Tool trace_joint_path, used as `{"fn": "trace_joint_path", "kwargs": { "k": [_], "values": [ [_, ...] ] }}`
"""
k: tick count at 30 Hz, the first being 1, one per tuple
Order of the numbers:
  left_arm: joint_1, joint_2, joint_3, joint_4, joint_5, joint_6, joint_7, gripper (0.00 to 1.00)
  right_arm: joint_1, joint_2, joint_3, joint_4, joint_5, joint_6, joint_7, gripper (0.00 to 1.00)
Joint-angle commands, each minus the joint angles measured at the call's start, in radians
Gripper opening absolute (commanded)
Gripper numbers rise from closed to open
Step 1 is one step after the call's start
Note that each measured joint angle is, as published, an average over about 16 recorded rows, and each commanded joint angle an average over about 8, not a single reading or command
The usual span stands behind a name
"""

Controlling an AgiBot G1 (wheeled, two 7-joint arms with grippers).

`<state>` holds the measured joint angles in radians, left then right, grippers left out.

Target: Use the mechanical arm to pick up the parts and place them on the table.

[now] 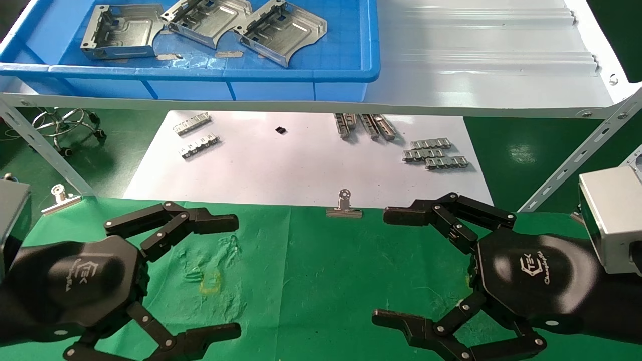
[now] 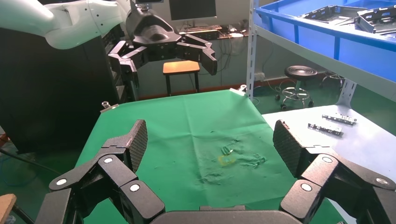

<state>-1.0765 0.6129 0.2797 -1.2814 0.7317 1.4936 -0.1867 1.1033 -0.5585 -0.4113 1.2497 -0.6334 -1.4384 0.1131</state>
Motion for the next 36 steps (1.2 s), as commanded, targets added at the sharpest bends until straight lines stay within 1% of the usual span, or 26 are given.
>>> {"fn": "trace_joint_path", "kwargs": {
  "k": [1, 19, 20, 27, 28, 36],
  "values": [
    [0.0, 0.0, 0.0, 0.0, 0.0, 0.0, 0.0, 1.0, 0.0, 0.0, 0.0, 0.0, 0.0, 0.0, 0.0, 1.0],
    [0.0, 0.0, 0.0, 0.0, 0.0, 0.0, 0.0, 1.0, 0.0, 0.0, 0.0, 0.0, 0.0, 0.0, 0.0, 1.0],
    [0.0, 0.0, 0.0, 0.0, 0.0, 0.0, 0.0, 1.0, 0.0, 0.0, 0.0, 0.0, 0.0, 0.0, 0.0, 0.92],
    [0.0, 0.0, 0.0, 0.0, 0.0, 0.0, 0.0, 1.0, 0.0, 0.0, 0.0, 0.0, 0.0, 0.0, 0.0, 0.05],
    [0.0, 0.0, 0.0, 0.0, 0.0, 0.0, 0.0, 1.0, 0.0, 0.0, 0.0, 0.0, 0.0, 0.0, 0.0, 0.0],
    [-0.015, 0.018, -0.003, 0.02, 0.013, -0.031, 0.013, 1.0, 0.0, 0.0, 0.0, 0.0, 0.0, 0.0, 0.0, 0.0]
  ]
}}
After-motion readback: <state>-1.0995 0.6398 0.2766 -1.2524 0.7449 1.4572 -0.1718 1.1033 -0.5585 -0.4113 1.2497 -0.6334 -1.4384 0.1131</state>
